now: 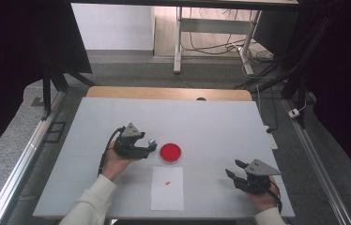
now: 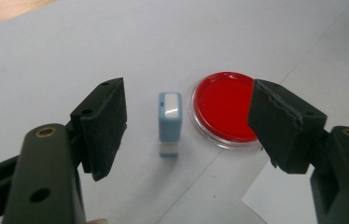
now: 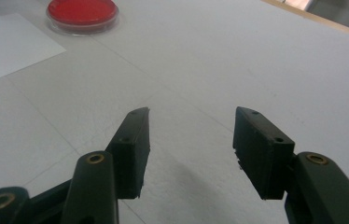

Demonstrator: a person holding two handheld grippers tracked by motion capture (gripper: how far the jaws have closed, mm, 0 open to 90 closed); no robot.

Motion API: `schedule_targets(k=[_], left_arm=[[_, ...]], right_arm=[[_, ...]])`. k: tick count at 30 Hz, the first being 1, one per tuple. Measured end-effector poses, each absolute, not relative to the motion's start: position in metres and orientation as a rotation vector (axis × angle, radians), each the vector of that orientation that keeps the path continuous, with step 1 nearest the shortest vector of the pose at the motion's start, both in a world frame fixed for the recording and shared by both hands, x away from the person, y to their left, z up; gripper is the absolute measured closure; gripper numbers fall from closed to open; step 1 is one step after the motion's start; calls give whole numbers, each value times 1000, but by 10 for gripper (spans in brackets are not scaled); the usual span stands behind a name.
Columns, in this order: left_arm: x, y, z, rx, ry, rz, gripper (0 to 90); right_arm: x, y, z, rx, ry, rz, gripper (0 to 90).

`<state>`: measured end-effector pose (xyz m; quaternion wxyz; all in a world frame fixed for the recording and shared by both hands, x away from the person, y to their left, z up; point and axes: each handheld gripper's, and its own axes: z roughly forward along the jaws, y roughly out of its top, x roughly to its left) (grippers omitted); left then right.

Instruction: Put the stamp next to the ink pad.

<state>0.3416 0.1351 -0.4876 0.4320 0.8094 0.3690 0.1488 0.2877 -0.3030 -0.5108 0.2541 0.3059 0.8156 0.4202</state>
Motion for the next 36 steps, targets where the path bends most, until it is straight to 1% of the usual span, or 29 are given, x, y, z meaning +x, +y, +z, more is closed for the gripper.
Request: schedule_targets(k=[11, 15, 28, 36], left_arm=[[314, 148, -479, 1996, 886, 377, 283], [297, 154, -482, 2020, 876, 386, 284], [255, 180, -495, 2011, 882, 387, 288], [236, 195, -505, 2010, 914, 387, 294]], right_arm=[[287, -302, -510, 777, 2229, 1161, 419], [286, -302, -510, 769, 2226, 1172, 416], [290, -306, -512, 768, 2230, 1154, 401], [291, -306, -513, 747, 2237, 1148, 398]])
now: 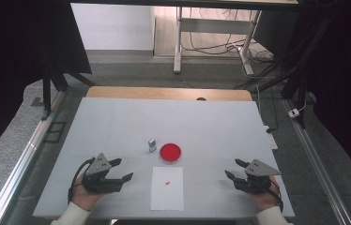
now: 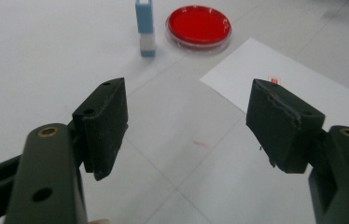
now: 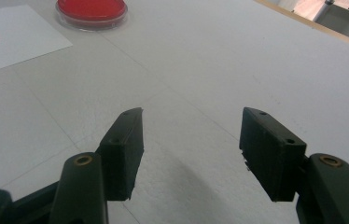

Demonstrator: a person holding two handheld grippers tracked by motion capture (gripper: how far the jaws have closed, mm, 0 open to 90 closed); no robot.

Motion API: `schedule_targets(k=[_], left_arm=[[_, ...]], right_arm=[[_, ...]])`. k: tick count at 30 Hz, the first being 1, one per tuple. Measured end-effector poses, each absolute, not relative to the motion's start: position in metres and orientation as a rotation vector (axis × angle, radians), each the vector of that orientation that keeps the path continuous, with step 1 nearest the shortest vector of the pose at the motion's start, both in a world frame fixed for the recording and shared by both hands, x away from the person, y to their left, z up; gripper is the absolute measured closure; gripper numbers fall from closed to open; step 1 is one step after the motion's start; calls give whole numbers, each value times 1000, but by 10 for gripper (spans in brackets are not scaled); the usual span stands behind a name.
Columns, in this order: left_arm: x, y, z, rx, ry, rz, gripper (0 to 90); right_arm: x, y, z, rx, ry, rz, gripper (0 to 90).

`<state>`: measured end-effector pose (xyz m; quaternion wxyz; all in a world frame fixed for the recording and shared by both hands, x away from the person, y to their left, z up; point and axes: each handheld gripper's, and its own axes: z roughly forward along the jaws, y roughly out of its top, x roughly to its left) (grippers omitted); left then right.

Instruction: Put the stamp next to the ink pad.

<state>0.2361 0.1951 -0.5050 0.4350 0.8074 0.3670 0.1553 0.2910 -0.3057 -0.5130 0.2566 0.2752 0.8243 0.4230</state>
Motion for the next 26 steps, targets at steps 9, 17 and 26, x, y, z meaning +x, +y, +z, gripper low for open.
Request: schedule_targets(k=[9, 17, 26], left_arm=[[229, 204, -508, 2009, 935, 399, 298], [230, 207, -509, 2008, 940, 398, 298], [232, 208, -509, 2003, 944, 401, 298]], right_arm=[[291, -306, -513, 744, 2235, 1145, 398], [291, -306, -513, 743, 2228, 1149, 398], [291, -307, -512, 739, 2229, 1145, 398]])
